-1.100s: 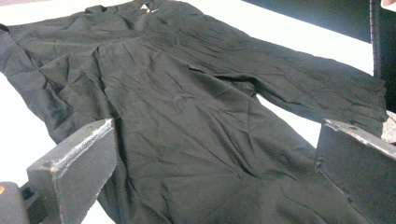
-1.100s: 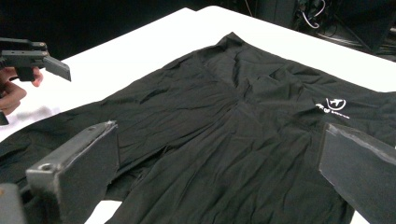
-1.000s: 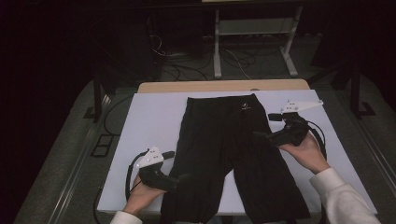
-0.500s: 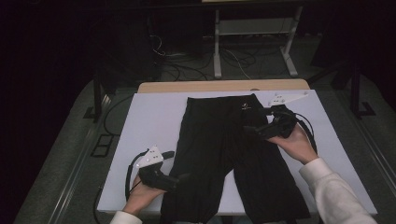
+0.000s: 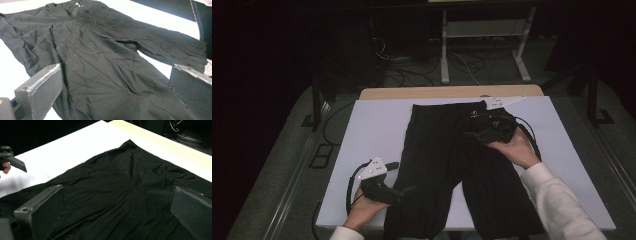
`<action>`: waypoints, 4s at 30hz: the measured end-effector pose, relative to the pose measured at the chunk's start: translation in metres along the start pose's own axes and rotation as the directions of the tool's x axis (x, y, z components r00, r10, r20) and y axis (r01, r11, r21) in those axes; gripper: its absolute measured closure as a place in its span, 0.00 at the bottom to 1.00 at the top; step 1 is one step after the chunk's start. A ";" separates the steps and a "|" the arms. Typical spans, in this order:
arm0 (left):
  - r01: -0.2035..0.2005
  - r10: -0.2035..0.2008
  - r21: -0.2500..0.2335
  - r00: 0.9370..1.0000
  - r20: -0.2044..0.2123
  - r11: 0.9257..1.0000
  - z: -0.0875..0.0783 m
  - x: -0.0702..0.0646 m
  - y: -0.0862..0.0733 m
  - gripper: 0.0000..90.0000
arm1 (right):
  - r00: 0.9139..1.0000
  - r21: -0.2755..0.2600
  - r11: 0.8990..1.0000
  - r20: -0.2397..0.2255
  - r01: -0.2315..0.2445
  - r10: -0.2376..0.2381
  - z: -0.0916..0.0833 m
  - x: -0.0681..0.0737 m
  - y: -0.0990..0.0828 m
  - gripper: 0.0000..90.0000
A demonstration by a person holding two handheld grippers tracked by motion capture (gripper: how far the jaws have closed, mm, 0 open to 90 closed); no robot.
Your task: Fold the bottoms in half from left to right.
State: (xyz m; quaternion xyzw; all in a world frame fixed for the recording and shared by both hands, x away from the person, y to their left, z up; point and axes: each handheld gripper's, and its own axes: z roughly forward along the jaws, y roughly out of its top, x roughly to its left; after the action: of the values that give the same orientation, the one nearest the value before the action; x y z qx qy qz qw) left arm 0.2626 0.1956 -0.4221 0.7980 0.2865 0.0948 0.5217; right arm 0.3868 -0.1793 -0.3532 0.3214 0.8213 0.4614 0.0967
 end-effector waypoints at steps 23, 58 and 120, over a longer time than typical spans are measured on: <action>0.007 -0.007 -0.003 1.000 -0.002 1.000 -0.001 0.001 0.000 0.00 | 1.000 0.001 1.000 0.020 -0.021 0.021 0.022 -0.010 0.015 0.00; 0.025 -0.025 0.004 1.000 -0.010 1.000 -0.001 0.002 -0.001 0.00 | 1.000 0.002 1.000 0.003 0.001 -0.001 0.076 -0.008 0.050 0.00; 0.025 -0.025 -0.020 1.000 0.004 0.999 -0.002 0.001 0.000 0.00 | 0.995 0.028 0.996 0.047 -0.084 0.083 0.194 -0.026 0.061 0.00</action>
State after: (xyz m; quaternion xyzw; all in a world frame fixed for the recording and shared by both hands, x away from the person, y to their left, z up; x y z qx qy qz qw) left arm 0.2623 0.1983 -0.4217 0.7893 0.2946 0.0895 0.5313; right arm 0.5223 -0.0383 -0.4143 0.3672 0.8116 0.4451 0.0912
